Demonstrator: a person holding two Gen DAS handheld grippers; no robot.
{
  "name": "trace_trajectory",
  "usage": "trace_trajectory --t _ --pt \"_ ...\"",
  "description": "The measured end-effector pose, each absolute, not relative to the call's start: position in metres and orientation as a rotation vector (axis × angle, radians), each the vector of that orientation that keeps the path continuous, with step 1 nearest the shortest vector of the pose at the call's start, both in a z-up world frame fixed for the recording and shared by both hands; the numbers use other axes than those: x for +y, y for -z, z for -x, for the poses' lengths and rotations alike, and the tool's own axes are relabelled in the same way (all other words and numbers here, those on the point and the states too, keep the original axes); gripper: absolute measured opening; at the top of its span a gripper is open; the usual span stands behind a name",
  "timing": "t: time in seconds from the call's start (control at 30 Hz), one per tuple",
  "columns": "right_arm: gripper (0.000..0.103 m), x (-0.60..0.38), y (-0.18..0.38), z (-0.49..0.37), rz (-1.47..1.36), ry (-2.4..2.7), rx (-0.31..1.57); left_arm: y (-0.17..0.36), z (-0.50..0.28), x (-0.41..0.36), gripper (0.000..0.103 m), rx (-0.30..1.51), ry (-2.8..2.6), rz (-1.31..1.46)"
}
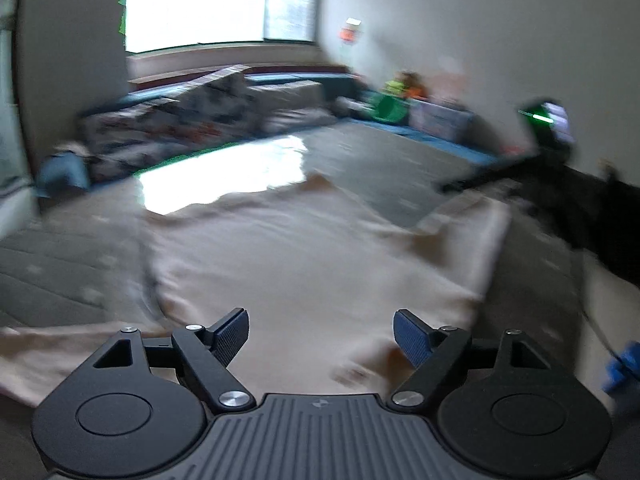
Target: Fold clothes
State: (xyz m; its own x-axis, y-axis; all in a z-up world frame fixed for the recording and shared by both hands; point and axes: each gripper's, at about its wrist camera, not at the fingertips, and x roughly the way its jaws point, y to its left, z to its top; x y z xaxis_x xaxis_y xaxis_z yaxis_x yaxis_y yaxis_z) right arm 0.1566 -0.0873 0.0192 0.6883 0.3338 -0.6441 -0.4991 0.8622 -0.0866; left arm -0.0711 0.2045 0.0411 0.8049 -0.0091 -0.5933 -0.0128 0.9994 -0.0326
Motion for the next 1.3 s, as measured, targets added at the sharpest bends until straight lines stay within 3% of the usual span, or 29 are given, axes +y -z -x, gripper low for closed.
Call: trace_trajectory --t 0.57,0.77,0.83,0.87,0.9,0.97,1.07,1.13,1.3 --pt "0.077 0.019 -0.010 -0.204 0.252 -0.689 0.739 -0.015 -0.074 0.301 0.081 0.677 -0.329 0.168" --pt "0.065 0.041 0.001 -0.226 0.259 -0.695 0.764 -0.005 -0.100 0.315 0.079 0.695 -0.318 0.191" --pt "0.062 0.049 0.004 -0.233 0.261 -0.697 0.772 0.000 -0.104 0.318 0.073 0.702 -0.315 0.193" --pt "0.060 0.052 0.006 -0.237 0.262 -0.698 0.776 0.002 -0.106 0.319 0.066 0.708 -0.313 0.199" --pt "0.056 0.056 0.008 -0.240 0.263 -0.699 0.780 0.004 -0.108 0.320 0.057 0.714 -0.310 0.206" --pt "0.047 0.063 0.011 -0.247 0.265 -0.701 0.789 0.007 -0.109 0.321 0.050 0.720 -0.319 0.209" --pt "0.027 0.073 0.013 -0.254 0.258 -0.712 0.796 0.009 -0.110 0.326 0.015 0.717 -0.334 0.202" --pt "0.014 0.079 0.012 -0.256 0.248 -0.723 0.799 0.010 -0.109 0.331 0.009 0.711 -0.343 0.219" --pt "0.011 0.102 0.010 -0.253 0.280 -0.736 0.751 0.007 -0.097 0.333 0.006 0.682 -0.423 0.171"
